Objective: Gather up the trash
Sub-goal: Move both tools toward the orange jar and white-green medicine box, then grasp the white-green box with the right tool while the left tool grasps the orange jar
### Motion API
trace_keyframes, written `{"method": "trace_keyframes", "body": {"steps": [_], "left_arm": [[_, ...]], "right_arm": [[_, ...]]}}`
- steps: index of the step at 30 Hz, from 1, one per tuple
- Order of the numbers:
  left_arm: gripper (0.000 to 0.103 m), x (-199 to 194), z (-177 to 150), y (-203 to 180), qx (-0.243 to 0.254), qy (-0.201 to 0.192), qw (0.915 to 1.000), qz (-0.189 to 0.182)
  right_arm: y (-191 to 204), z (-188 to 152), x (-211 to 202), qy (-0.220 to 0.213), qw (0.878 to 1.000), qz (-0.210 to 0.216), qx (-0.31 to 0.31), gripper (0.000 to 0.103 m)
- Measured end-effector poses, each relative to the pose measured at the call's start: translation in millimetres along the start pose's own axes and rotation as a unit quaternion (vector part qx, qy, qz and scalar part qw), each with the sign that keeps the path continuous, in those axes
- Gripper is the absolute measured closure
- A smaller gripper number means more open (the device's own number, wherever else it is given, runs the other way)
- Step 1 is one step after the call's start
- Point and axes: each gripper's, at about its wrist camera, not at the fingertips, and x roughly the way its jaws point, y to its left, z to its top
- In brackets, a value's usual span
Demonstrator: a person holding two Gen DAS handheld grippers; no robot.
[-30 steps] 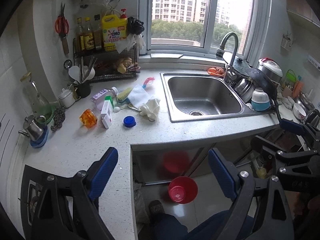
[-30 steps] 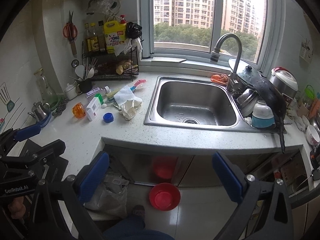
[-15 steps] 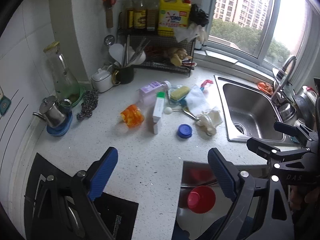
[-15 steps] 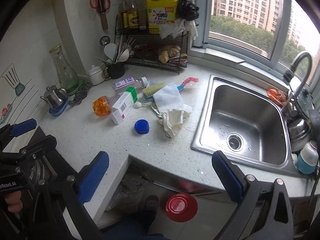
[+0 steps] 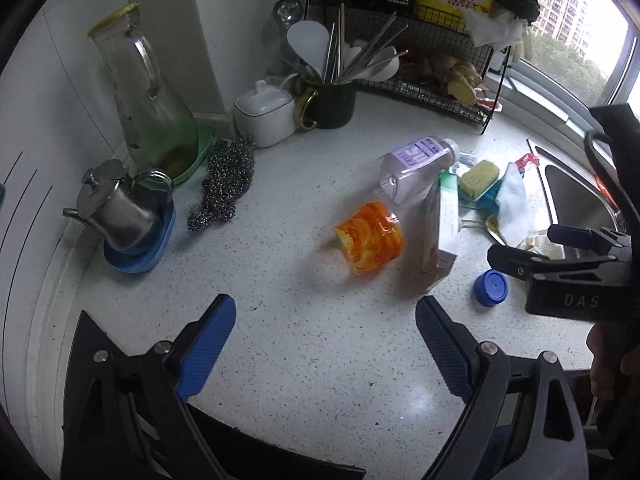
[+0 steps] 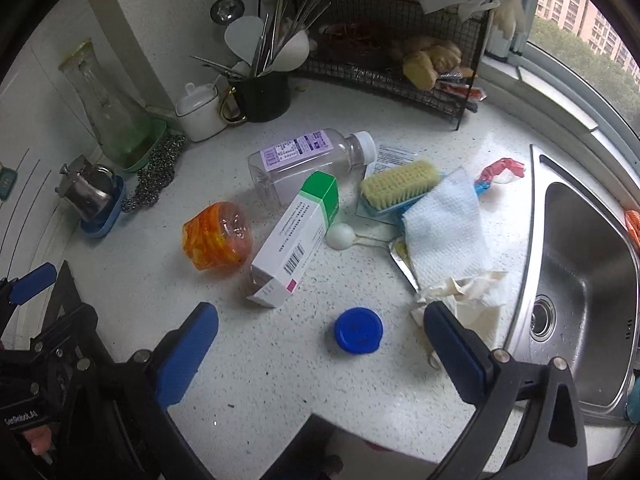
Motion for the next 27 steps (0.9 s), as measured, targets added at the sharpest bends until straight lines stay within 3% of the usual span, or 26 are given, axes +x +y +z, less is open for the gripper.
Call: {"method": "trace_keyframes", "body": {"steps": [5, 13, 19, 21, 23, 27], "left_arm": [[0.013, 33, 11, 2, 0.017, 0.031, 0.9994, 0.006], [0.013, 71, 25, 11, -0.003, 0.058, 0.9978, -0.032], [0.013, 76, 27, 9, 0.002, 0.068, 0.997, -0.038], [0.013, 75, 26, 9, 0.004, 0.069, 0.9968, -0.039], [0.013, 73, 26, 8, 0.003, 0.07, 0.9968, -0.037], [0.013, 65, 27, 3, 0.0, 0.067, 0.9972, -0.033]], "right_arm": [[11, 27, 42, 0.034, 0.999, -0.003, 0.001, 0.0], [12, 36, 84, 0.083, 0.996, -0.036, 0.012, 0.004], [11, 29, 90, 0.106, 0.994, -0.022, 0.018, 0.036], [13, 25, 92, 0.118, 0.993, -0.019, 0.018, 0.064], [14, 19, 88, 0.116, 0.993, -0.029, 0.017, 0.078], [7, 1, 68, 0.1, 0.994, -0.024, 0.024, 0.08]]}}
